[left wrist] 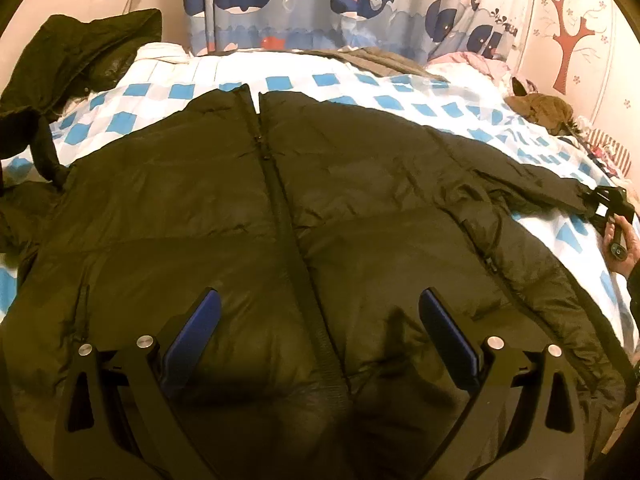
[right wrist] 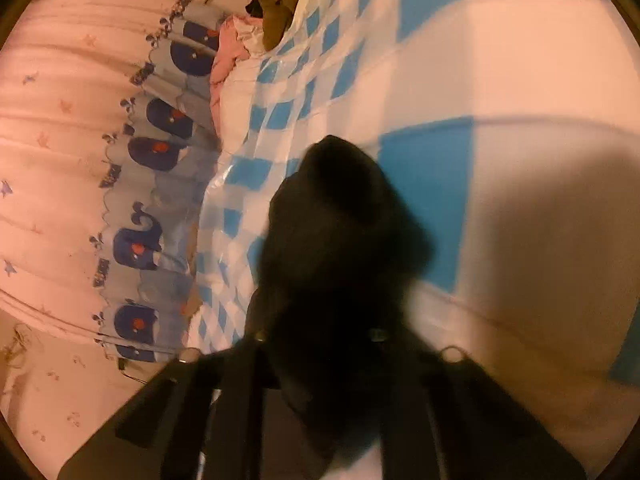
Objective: Fold large clothes
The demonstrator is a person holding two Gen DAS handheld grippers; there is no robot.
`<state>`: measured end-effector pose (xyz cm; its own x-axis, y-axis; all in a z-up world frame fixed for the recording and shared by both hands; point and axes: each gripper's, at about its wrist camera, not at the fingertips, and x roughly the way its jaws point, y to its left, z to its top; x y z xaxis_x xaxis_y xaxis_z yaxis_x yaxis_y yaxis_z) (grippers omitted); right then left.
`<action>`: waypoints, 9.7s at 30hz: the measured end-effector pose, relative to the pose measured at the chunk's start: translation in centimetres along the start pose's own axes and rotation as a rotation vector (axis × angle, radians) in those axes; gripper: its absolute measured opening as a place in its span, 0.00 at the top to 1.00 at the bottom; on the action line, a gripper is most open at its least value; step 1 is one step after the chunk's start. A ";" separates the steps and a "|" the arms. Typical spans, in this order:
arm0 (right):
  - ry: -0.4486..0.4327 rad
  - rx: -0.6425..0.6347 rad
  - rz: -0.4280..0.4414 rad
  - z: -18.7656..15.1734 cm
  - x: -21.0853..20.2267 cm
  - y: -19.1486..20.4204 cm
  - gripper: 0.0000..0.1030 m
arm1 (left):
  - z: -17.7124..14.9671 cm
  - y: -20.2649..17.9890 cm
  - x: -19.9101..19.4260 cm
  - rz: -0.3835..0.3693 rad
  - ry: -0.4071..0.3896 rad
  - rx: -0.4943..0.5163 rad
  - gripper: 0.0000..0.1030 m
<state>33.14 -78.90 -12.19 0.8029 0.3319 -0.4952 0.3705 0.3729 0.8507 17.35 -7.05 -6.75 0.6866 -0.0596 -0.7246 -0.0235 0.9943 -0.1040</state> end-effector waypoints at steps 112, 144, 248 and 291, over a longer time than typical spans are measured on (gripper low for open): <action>1.110 -0.991 0.315 -77.1 23.8 36.1 0.09 | 0.8 5.8 -9.2 -0.026 -0.218 -0.185 0.07; 0.626 -0.663 0.240 -55.1 15.5 22.4 0.07 | 7.8 10.7 -2.7 0.609 0.235 0.936 0.07; 0.304 -0.792 0.326 -46.2 11.0 29.9 0.73 | 4.1 3.0 -0.8 0.199 -0.162 0.350 0.16; 0.211 -1.186 -0.257 -50.8 19.1 27.6 0.14 | 4.0 18.1 2.6 0.347 -0.082 -0.077 0.11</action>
<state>34.94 -18.22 -7.10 0.6376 0.2252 -0.7367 -0.2354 0.9675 0.0920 21.62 11.17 -7.76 0.6840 0.2906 -0.6691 -0.3176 0.9444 0.0855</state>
